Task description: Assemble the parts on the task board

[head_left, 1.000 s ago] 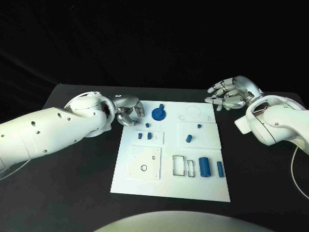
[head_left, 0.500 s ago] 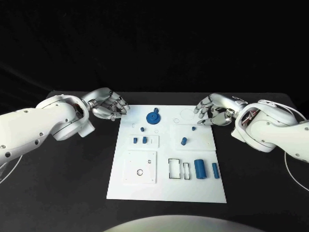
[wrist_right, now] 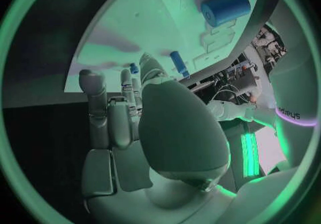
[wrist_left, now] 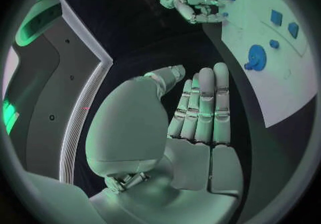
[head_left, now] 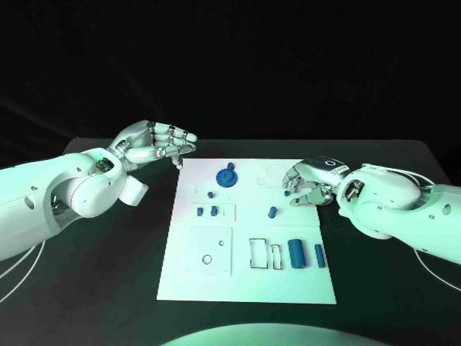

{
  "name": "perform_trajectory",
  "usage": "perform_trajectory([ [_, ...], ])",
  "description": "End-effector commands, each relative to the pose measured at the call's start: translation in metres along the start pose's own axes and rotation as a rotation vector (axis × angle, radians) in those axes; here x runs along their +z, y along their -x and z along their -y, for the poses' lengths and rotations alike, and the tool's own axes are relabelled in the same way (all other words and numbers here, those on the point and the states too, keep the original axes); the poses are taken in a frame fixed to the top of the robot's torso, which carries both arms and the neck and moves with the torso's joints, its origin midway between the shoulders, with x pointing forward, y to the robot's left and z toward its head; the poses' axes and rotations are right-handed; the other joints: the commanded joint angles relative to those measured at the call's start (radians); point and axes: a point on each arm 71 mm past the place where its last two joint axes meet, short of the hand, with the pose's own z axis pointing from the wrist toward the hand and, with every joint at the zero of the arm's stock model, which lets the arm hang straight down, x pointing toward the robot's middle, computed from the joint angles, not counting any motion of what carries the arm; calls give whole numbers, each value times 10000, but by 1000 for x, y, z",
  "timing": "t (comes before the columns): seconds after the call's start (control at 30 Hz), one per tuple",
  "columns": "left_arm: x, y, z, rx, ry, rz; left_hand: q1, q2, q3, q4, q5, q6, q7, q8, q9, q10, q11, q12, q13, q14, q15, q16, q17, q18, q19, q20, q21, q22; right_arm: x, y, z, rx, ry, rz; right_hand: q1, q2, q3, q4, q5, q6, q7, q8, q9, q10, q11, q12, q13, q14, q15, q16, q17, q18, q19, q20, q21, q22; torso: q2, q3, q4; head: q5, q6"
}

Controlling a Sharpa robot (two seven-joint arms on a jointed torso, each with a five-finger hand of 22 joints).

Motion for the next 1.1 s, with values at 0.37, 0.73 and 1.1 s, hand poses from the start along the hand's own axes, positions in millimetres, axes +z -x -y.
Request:
perform_trajectory([
  [0.37,-3,3,4,-1276,-498,245,31,139,-77,-25,24,91,0,25,6,-88,-15,27,10,-18,2,-91,-44,66,-30,-1,-89,-43,6,-7,-7,-590,8,-86,-3,203,1495,10,-251,541,-115,-137,-86,347,-86,-148,-271,589,-19,405,252,-204,103,-40,720,702,22,19,-12,60,-37],
  [0.73,-3,2,3,-1282,-380,241,54,158,-99,-52,36,4,47,-32,-22,-188,23,18,-5,-6,20,-145,-76,63,-10,3,-134,-78,11,-10,-8,-636,-133,-313,-612,-483,3744,-77,-350,842,-96,-153,-25,321,-42,-378,-467,520,23,492,93,-206,-41,-7,881,1101,24,26,-20,98,-63],
  [1.1,-4,3,1,-1248,-93,333,118,234,-83,-96,48,-49,86,-70,-44,-265,51,41,-10,-1,37,-195,-106,64,9,13,-167,-106,15,-19,-11,-681,-257,-788,-811,-610,4210,-128,-397,961,-164,-34,78,423,-86,-310,-428,514,-6,536,92,-200,-69,-17,903,1196,17,19,-20,119,-130],
])
